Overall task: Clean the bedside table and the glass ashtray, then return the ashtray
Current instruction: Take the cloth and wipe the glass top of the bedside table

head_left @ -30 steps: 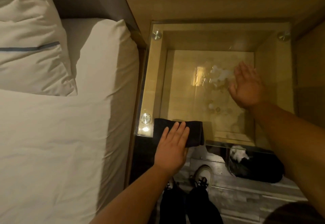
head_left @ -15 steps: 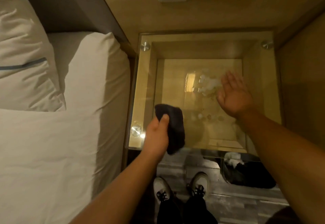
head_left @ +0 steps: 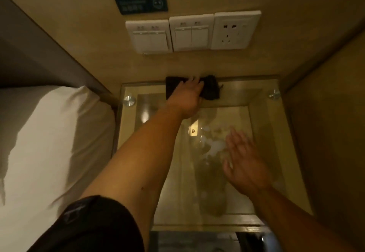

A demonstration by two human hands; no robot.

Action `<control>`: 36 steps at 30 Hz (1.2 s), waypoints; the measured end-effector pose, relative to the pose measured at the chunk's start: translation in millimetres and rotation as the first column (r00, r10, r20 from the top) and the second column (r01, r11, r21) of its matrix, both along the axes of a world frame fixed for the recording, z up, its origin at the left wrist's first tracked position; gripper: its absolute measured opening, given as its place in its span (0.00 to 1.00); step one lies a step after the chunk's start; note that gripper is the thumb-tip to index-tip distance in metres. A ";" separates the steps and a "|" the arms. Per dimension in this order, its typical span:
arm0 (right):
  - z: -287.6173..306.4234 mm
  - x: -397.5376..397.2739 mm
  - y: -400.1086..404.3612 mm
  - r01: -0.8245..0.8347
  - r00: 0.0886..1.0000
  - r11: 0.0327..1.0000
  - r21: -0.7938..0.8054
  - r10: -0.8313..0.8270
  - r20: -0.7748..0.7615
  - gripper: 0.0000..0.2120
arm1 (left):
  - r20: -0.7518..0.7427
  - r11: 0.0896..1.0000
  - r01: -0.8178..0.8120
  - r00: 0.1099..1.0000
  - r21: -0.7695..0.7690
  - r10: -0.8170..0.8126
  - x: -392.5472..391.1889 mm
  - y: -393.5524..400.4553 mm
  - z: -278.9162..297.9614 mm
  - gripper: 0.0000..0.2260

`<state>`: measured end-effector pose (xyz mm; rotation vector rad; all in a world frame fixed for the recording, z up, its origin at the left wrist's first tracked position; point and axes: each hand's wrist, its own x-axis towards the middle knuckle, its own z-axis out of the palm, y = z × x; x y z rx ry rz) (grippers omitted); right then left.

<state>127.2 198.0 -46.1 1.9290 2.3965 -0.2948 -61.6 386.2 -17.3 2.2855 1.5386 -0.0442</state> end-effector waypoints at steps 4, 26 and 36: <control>-1.0 0.7 1.4 -0.005 1.000 0.999 0.032 0.006 -0.023 0.31 | -0.047 0.995 0.009 0.999 0.096 -0.004 2.1 -6.6 -19.4 0.26; 11.6 0.9 -4.9 -0.007 1.000 0.999 -0.035 0.006 -0.015 0.33 | -0.027 0.997 0.030 0.999 -0.073 -0.032 -18.4 -363.8 -9.0 0.29; 9.9 0.5 -3.8 0.008 0.998 0.999 -0.049 -0.011 -0.066 0.30 | 0.170 0.997 0.002 0.985 -0.084 0.012 -16.9 -410.3 2.2 0.23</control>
